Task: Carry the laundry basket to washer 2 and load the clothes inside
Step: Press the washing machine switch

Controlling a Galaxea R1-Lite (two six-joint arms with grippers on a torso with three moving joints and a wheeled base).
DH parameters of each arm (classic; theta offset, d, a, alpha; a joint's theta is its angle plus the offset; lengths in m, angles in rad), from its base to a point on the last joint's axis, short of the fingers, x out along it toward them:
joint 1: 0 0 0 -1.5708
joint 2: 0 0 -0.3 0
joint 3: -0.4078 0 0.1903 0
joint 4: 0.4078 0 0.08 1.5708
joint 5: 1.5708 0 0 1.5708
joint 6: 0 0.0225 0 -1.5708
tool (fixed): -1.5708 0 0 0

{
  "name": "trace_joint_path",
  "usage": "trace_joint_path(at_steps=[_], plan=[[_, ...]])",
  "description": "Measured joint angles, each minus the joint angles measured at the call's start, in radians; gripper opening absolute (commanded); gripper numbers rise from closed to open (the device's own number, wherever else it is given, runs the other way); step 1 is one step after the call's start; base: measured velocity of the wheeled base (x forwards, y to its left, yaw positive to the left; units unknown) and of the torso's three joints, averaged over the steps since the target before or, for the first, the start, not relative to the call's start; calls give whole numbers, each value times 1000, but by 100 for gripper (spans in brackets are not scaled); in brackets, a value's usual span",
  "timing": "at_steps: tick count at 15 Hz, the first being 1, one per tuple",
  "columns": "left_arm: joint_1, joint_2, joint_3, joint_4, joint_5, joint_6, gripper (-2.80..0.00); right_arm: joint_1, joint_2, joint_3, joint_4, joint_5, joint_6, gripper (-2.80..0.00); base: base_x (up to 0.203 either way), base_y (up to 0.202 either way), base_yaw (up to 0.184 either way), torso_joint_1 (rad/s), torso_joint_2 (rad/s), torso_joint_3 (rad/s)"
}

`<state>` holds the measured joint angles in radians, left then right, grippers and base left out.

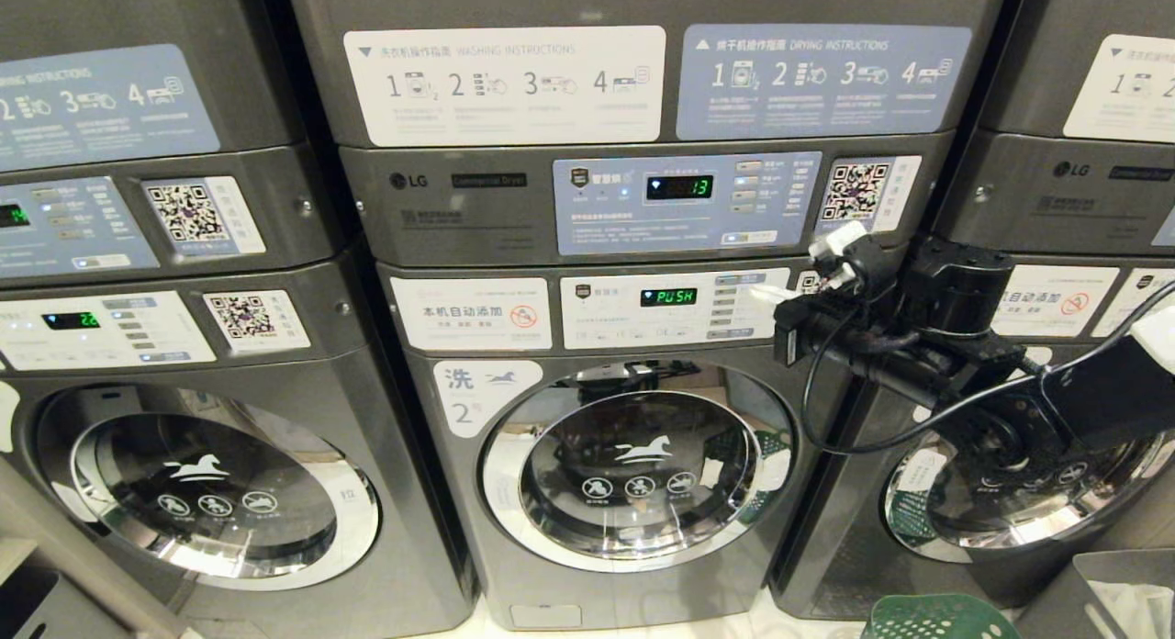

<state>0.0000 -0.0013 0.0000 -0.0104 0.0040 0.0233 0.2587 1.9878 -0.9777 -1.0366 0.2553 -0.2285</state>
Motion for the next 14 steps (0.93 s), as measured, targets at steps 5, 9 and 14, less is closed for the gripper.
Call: trace_joint_path(at_steps=[5,9,14], plan=[[0,0,0,0,0,0,-280,6,39,-28,-1,0,-5,-280,0,0,0,0,0,0],[0,0,0,0,0,0,-280,9,81,-90,-1,-2,-7,-280,0,0,0,0,0,0],[0,0,0,0,0,0,-280,8,122,-129,0,-1,-6,-280,0,0,0,0,0,0]])
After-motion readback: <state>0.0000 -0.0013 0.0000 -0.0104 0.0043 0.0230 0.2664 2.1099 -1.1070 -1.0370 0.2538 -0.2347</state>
